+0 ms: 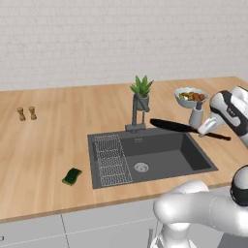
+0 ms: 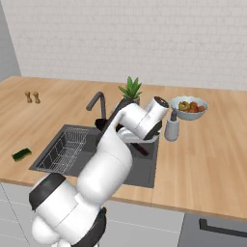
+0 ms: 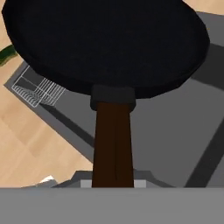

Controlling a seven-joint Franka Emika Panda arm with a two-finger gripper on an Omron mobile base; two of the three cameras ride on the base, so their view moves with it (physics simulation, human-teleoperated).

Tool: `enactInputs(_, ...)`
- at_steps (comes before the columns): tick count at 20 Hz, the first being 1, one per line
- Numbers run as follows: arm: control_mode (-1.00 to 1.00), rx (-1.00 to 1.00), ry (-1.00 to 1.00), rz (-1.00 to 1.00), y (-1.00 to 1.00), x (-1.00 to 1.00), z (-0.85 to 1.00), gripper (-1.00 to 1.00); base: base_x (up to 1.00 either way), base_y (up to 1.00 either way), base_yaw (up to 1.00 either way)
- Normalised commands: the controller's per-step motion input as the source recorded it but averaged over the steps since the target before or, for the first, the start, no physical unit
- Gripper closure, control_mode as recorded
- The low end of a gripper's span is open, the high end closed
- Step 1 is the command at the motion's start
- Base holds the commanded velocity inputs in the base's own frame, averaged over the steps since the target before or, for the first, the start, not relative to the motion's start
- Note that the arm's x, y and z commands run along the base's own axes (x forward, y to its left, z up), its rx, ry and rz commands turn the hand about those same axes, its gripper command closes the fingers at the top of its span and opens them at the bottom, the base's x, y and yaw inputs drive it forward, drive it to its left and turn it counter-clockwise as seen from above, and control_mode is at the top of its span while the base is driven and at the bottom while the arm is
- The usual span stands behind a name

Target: Pick the pan and sponge and place them into the sink. Then turn on the water.

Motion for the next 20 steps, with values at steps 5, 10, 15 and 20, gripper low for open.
enactInputs(5, -1.0, -0.04, -0.31, 0.07, 0.68, -0.44, -0.26, 1.0, 0.0, 0.0, 0.0)
enactInputs(10, -1.0, 0.0, -0.01, 0.08, 0.18, 0.0, -0.24, 1.0, 0.0, 0.0, 0.0)
enactInputs(15, -1.0, 0.0, 0.09, 0.08, -0.06, 0.18, -0.07, 1.0, 0.0, 0.0, 0.0)
enactInputs(20, -1.0, -0.03, 0.1, 0.08, -0.08, 0.26, -0.14, 1.0, 0.0, 0.0, 0.0)
